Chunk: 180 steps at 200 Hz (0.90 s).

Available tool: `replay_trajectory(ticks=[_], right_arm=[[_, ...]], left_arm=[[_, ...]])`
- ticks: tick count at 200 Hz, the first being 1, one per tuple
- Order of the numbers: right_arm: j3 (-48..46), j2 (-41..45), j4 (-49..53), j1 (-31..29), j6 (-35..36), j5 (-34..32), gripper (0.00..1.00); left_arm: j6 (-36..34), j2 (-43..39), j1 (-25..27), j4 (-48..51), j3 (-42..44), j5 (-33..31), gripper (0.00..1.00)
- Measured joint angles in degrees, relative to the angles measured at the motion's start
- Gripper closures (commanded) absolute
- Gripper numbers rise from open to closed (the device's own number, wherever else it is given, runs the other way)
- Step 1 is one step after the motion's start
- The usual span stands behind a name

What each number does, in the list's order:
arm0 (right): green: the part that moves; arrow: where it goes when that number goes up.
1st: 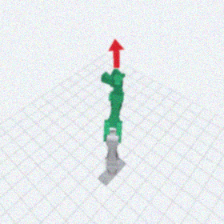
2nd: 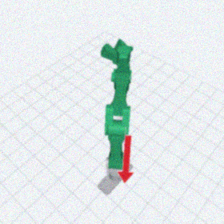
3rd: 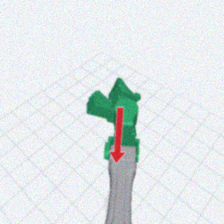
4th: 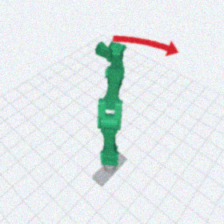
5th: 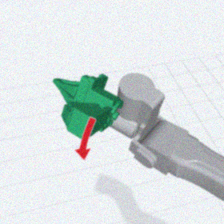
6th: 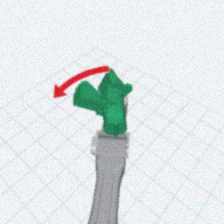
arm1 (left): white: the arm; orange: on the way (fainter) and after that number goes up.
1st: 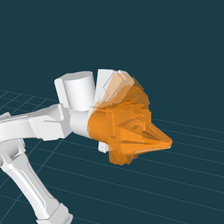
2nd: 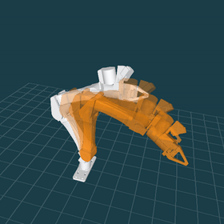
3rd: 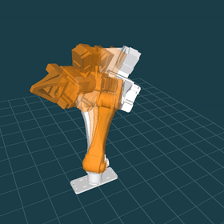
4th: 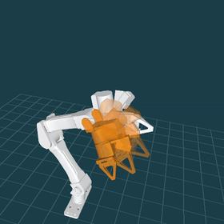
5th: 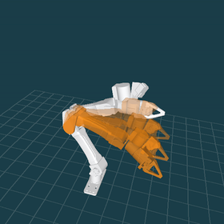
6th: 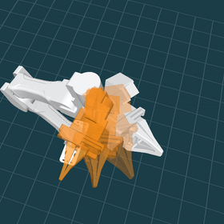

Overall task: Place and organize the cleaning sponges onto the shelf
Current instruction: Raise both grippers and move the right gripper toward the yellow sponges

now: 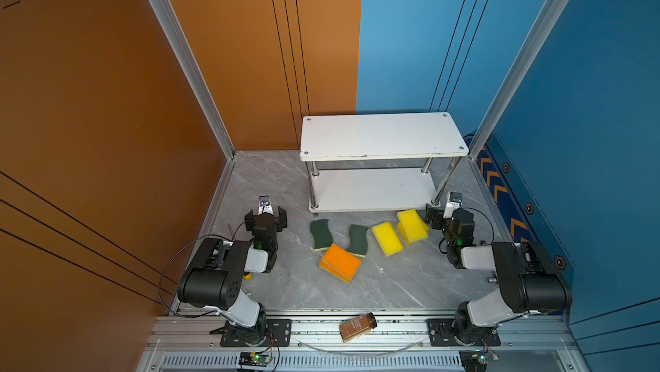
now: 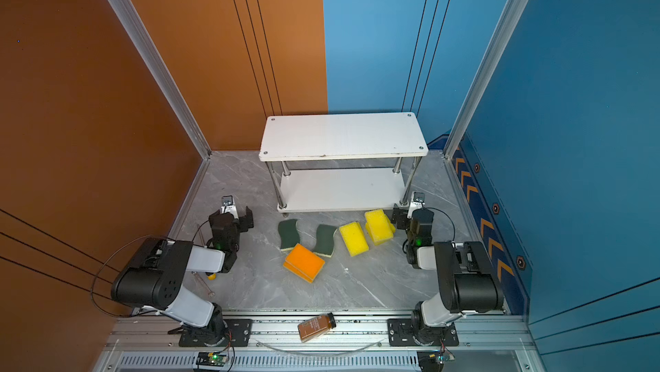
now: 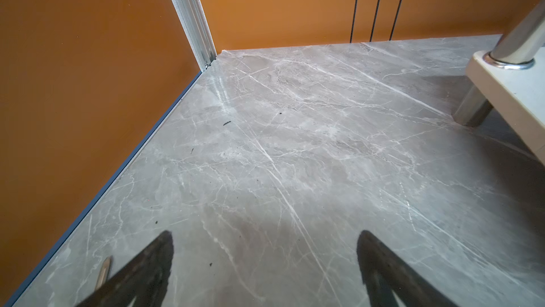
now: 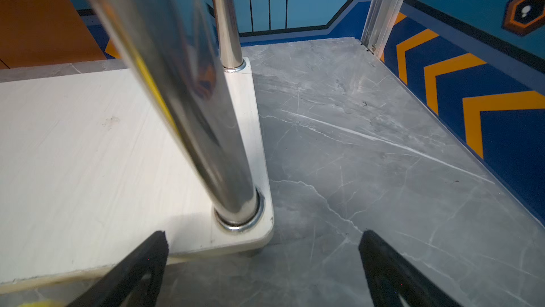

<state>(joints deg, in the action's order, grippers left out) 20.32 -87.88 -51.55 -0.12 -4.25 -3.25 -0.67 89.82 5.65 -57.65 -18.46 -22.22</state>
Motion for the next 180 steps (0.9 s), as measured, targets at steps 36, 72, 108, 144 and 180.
replay_trajectory(ticks=[36, 72, 108, 144, 180], right_arm=[[-0.6, 0.0, -2.3, -0.5, 0.4, 0.0, 0.0], [-5.3, 0.0, -8.9, -1.3, 1.2, 0.0, 0.0], [-6.1, 0.0, -12.2, -1.4, 1.5, 0.0, 0.0], [-6.4, 0.0, -14.1, -1.4, 1.5, 0.0, 0.0], [-7.3, -0.2, -15.9, -1.4, 1.5, 0.0, 0.0]], left_arm=[[0.0, 0.0, 0.0, 0.0, 0.0, 0.0, 0.02], [0.0, 0.0, 0.0, 0.0, 0.0, 0.0, 0.02], [0.0, 0.0, -0.1, 0.0, 0.0, 0.4, 0.02], [0.0, 0.0, -0.2, 0.1, -0.2, 1.2, 0.02], [-1.7, 1.0, 3.1, -7.2, 2.4, -0.7, 0.02]])
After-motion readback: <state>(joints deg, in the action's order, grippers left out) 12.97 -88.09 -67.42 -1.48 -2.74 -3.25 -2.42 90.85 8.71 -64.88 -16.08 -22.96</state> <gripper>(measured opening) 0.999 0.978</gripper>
